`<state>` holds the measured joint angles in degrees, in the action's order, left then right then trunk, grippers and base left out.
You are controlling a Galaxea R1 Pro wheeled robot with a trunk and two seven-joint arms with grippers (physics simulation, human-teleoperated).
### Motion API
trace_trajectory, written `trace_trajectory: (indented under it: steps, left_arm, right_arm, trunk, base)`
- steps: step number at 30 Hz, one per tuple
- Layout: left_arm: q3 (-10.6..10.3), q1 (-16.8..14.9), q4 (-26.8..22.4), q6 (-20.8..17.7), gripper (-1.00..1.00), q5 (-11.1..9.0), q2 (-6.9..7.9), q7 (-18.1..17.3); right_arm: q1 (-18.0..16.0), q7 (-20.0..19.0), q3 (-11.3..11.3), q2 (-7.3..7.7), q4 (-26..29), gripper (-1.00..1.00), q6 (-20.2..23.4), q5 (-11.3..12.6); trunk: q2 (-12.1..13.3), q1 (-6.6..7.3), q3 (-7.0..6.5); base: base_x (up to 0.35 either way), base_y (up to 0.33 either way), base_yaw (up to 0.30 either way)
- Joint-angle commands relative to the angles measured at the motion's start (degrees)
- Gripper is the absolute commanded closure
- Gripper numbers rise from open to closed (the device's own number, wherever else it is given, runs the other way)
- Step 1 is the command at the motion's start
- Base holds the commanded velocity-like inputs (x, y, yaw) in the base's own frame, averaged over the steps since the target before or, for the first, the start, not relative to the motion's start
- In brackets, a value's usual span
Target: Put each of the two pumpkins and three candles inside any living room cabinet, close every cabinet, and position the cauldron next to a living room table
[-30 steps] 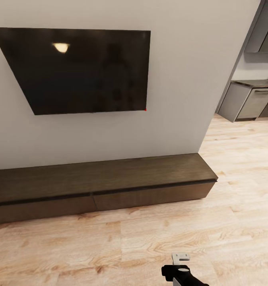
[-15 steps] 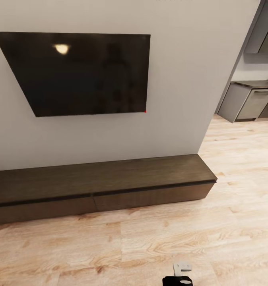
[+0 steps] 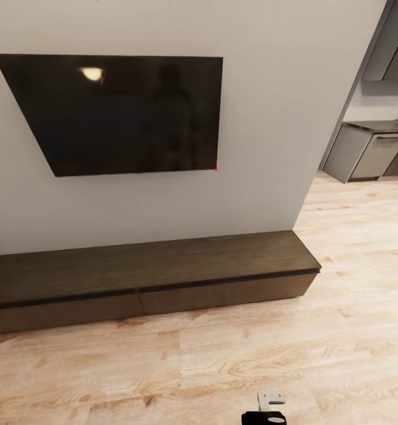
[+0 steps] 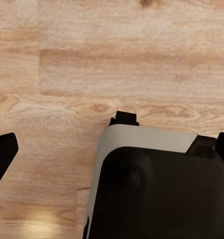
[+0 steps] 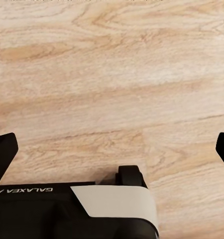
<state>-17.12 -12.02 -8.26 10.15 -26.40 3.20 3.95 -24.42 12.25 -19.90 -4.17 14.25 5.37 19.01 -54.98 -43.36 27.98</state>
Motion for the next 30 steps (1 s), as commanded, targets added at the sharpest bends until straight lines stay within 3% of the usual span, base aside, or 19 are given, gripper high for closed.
trace_trajectory:
  steps: [1,14,18,23,26,30]
  left_arm:
    - [-0.5,-0.02,-0.02,0.14,-1.0,-0.29,0.0,0.29]
    - [-0.46,-0.09,-0.25,0.17,-1.0,-0.53,0.02,0.55]
    - [-0.56,-0.37,-0.67,0.19,-1.0,-0.56,-0.12,1.18]
    - [-0.59,-2.15,-4.18,0.2,-1.0,-0.51,-0.63,4.92]
    - [-0.65,-3.18,-9.37,0.17,-1.0,-0.5,-1.24,8.99]
    - [-0.57,-5.18,-12.63,0.08,-1.0,-0.56,-1.4,12.95]
  right_arm:
    - [-0.02,0.4,-0.49,0.03,0.11,-1.0,0.34,0.41]
    - [-0.02,0.44,-0.36,0.04,0.46,-1.0,0.09,0.42]
    - [-0.07,0.93,-0.24,0.48,0.73,-1.0,-3.06,0.38]
    - [-0.4,1.21,-0.13,1.67,0.76,-1.0,-7.1,0.42]
    - [-0.67,1.26,-0.04,3.61,0.86,-1.0,-8.74,0.51]
    - [-0.87,1.28,0.02,5.23,0.98,-1.0,-9.97,0.72]
  trunk:
    - [0.38,0.22,-0.13]
    - [1.18,0.66,-0.49]
    - [1.18,0.66,-0.49]
    - [1.18,0.66,-0.49]
    - [1.18,0.66,-0.49]
    - [1.18,0.66,-0.49]
  base:
    - [0.0,0.0,0.0]
    - [0.0,0.0,0.0]
    - [0.0,0.0,0.0]
    - [0.0,0.0,0.0]
    - [0.0,0.0,0.0]
    - [0.0,0.0,0.0]
